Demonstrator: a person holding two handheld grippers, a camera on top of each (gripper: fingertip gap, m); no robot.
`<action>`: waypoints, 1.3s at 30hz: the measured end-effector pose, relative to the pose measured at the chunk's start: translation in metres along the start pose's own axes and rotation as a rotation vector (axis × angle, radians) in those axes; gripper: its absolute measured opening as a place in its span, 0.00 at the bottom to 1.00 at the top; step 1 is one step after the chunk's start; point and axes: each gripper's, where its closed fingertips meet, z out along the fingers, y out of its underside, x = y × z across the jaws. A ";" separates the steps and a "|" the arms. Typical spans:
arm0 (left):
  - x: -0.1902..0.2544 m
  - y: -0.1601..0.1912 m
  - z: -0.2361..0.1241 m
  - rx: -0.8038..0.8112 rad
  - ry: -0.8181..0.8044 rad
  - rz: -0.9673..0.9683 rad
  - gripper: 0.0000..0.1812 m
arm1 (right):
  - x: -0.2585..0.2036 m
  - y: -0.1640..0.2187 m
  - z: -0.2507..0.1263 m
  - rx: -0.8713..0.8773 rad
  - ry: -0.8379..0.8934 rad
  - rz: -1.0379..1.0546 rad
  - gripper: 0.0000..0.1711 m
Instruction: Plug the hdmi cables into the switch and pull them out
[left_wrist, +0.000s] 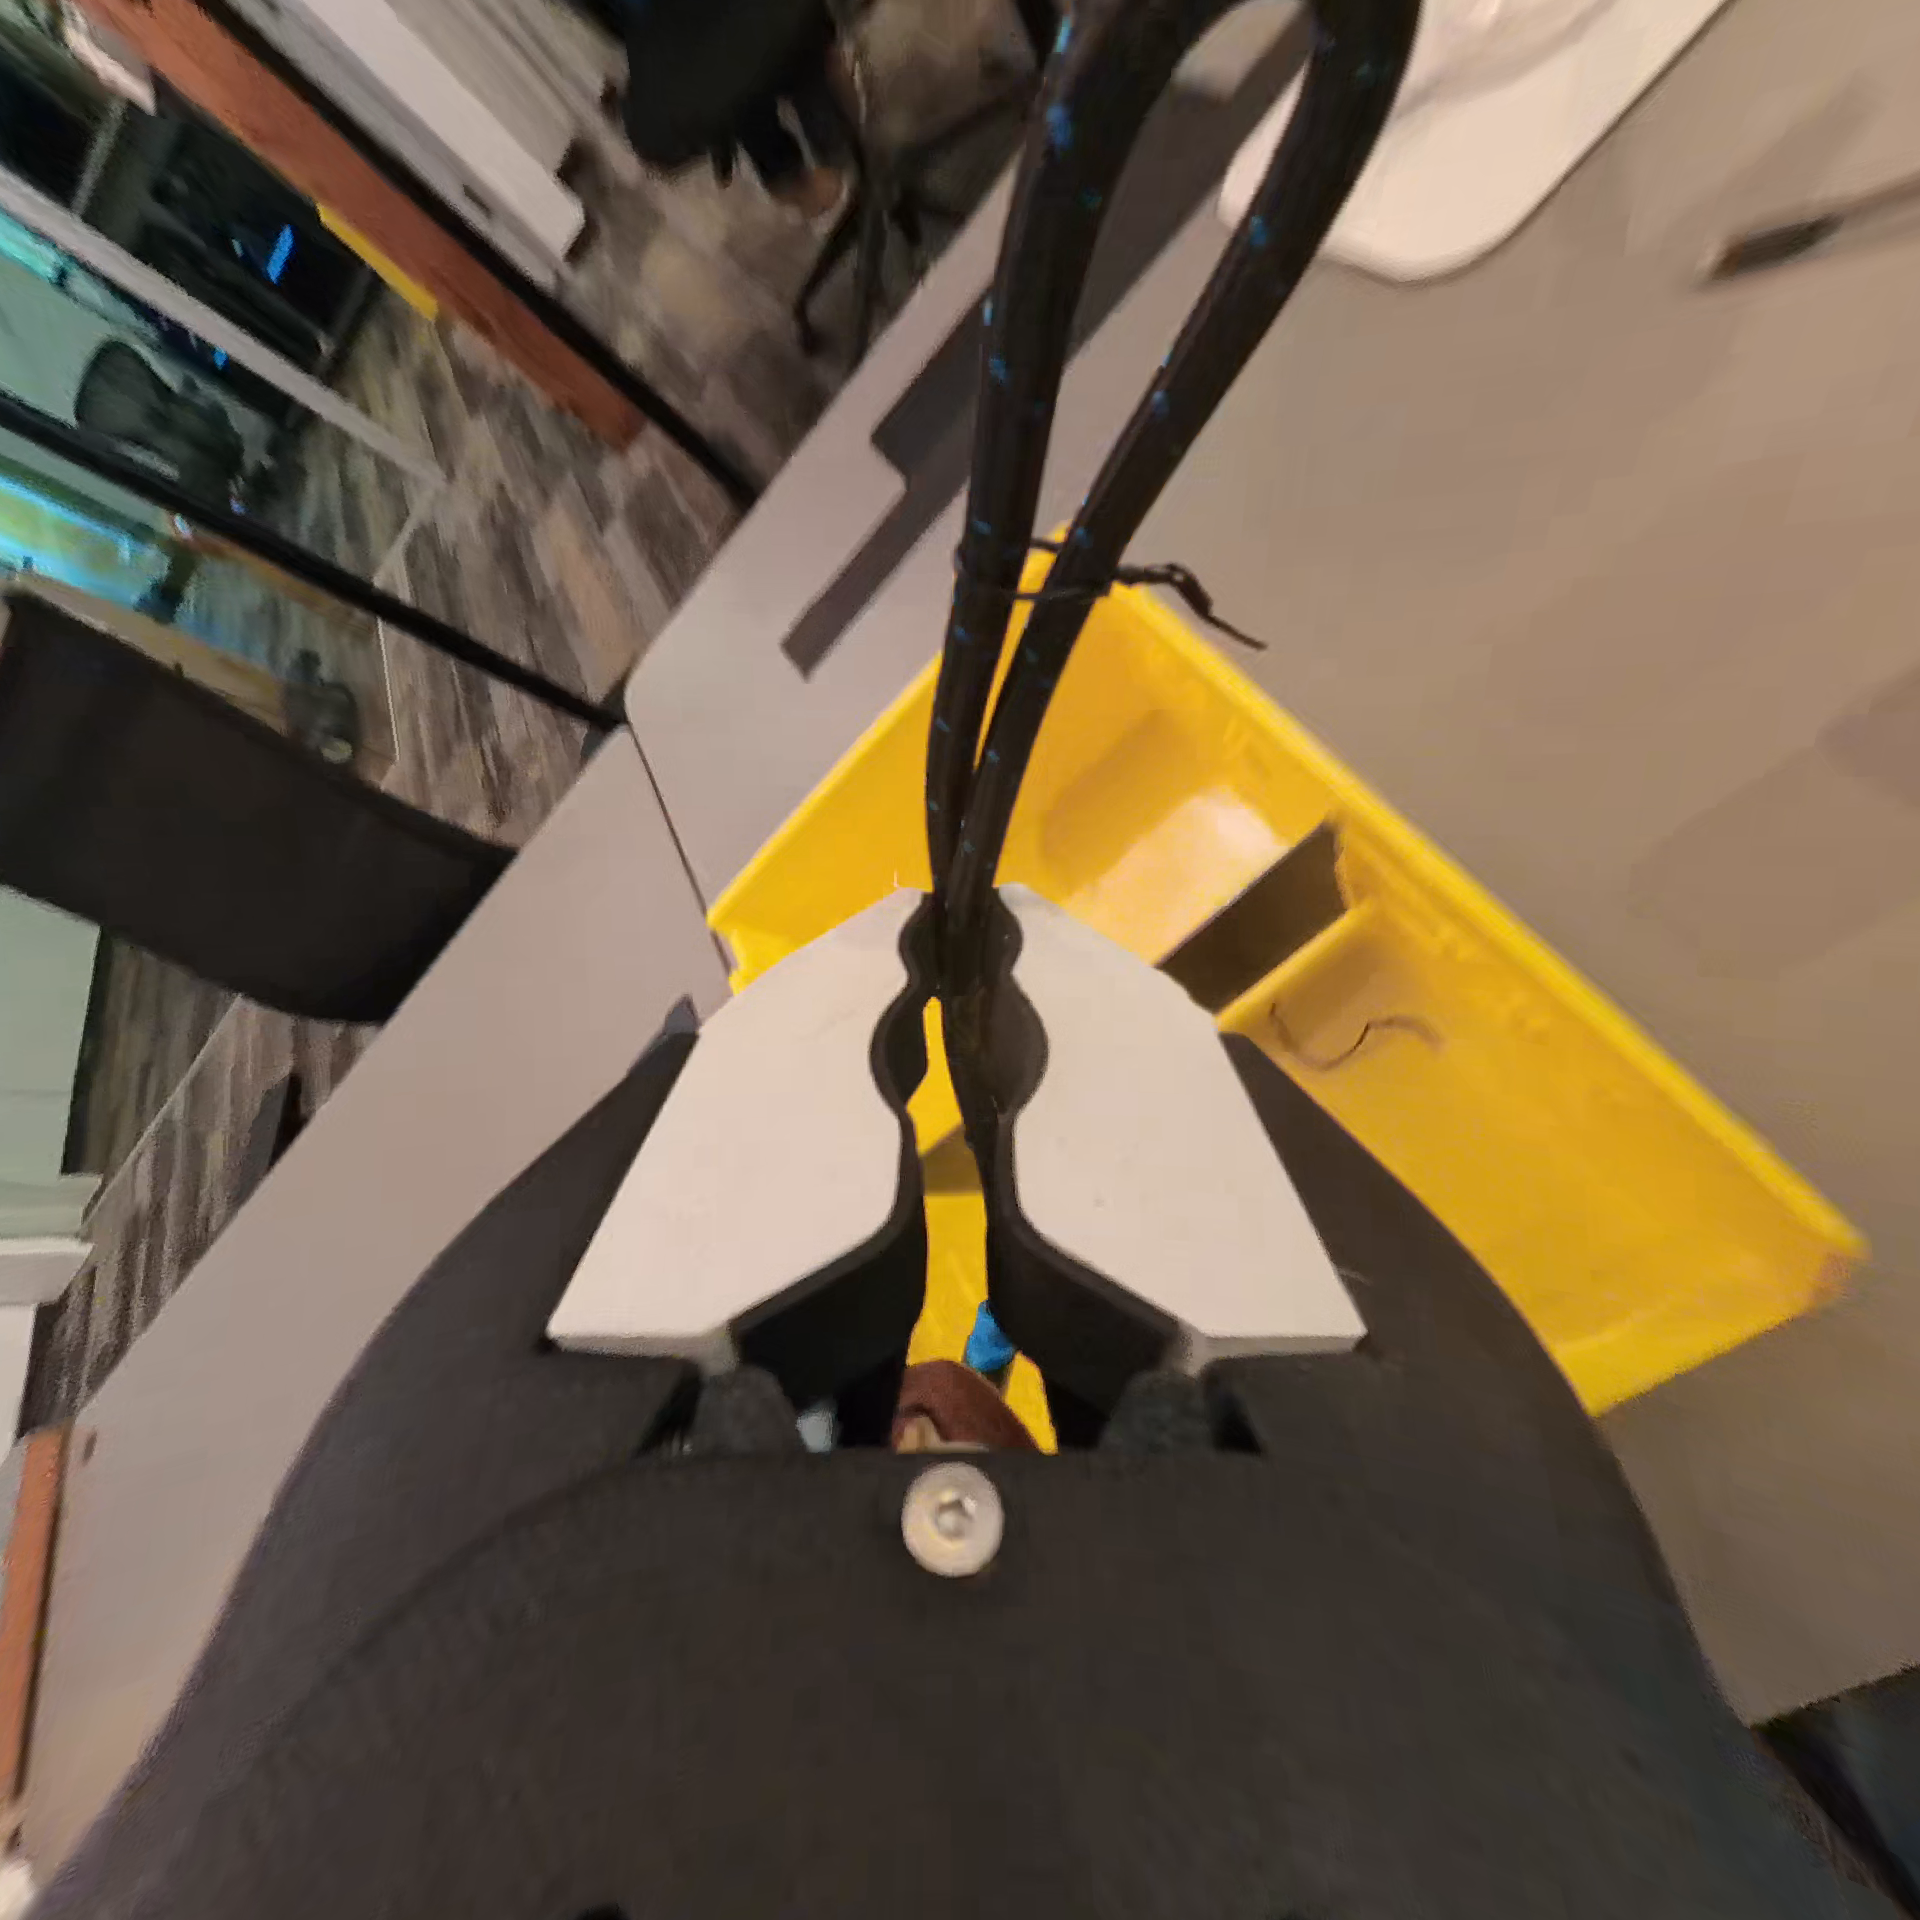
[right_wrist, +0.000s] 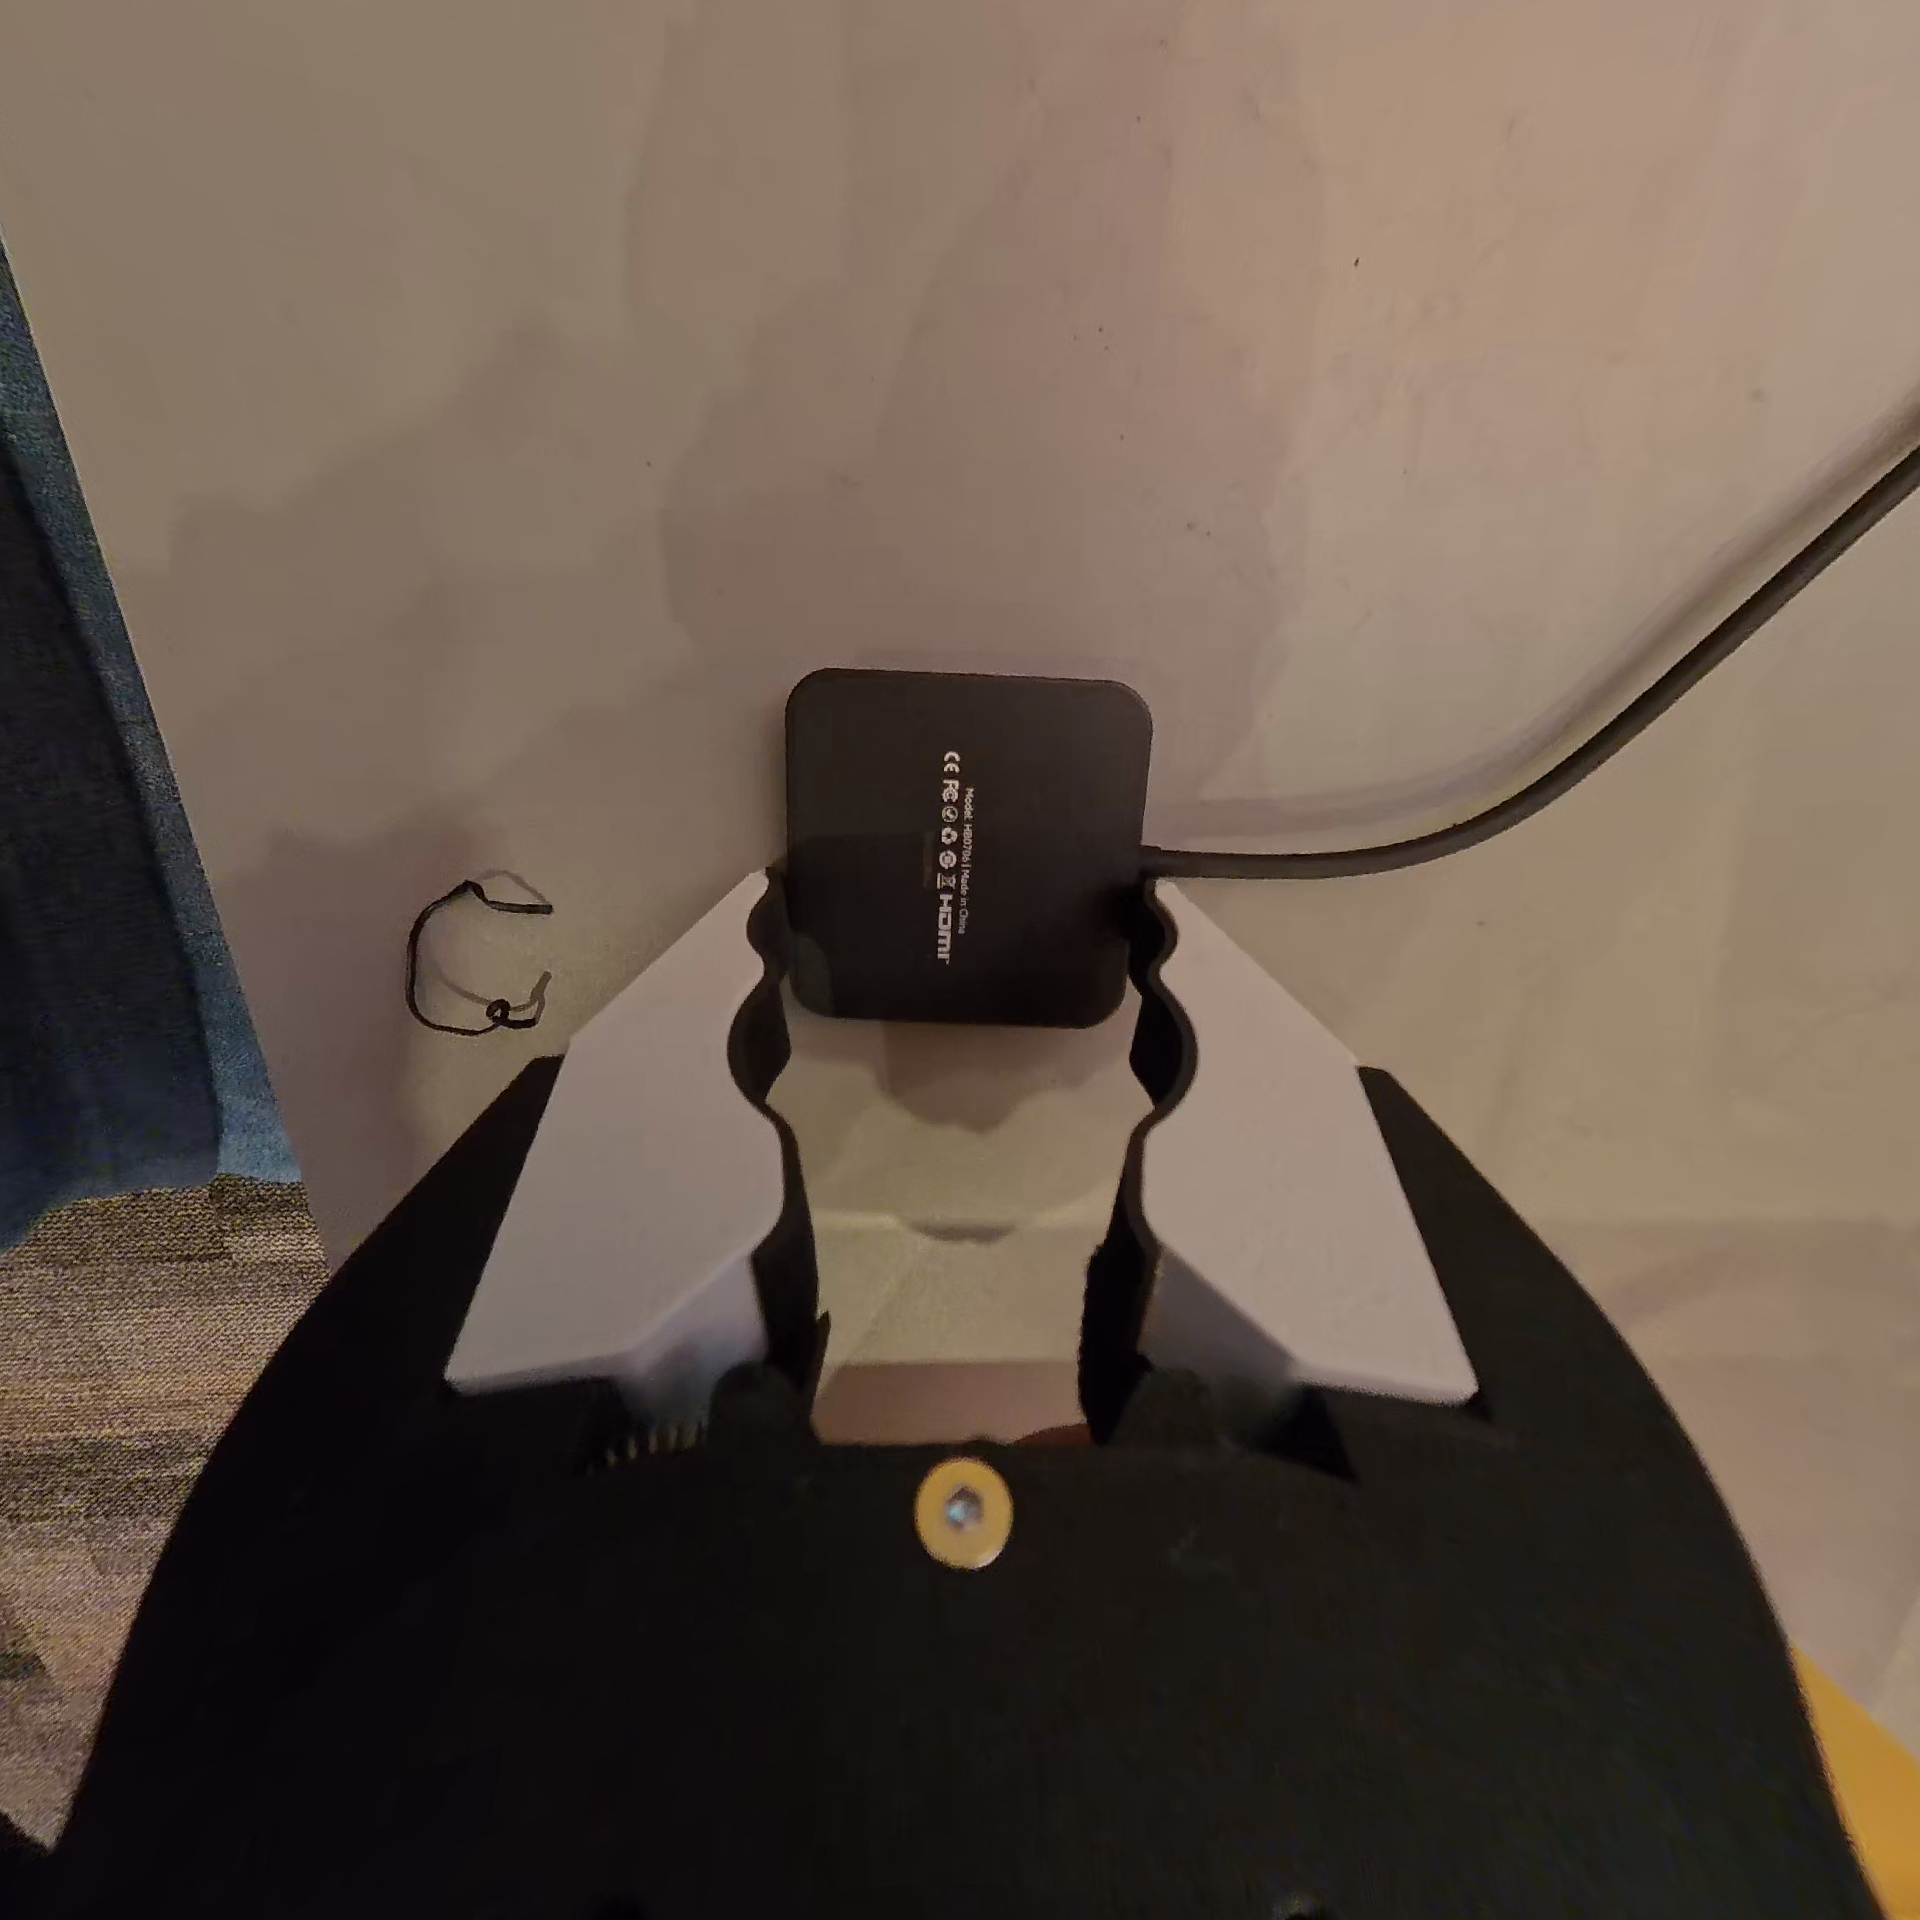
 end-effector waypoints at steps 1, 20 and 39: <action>0.003 -0.015 -0.005 0.042 0.020 -0.006 0.04 | 0.000 0.000 0.000 -0.003 0.000 0.001 0.38; 0.168 -0.169 0.040 0.533 0.478 -0.520 0.04 | -0.004 -0.068 -0.065 0.467 0.015 0.162 0.40; 0.182 -0.157 0.042 0.578 0.647 -0.752 0.17 | 0.008 -0.113 -0.066 0.635 -0.037 0.159 0.10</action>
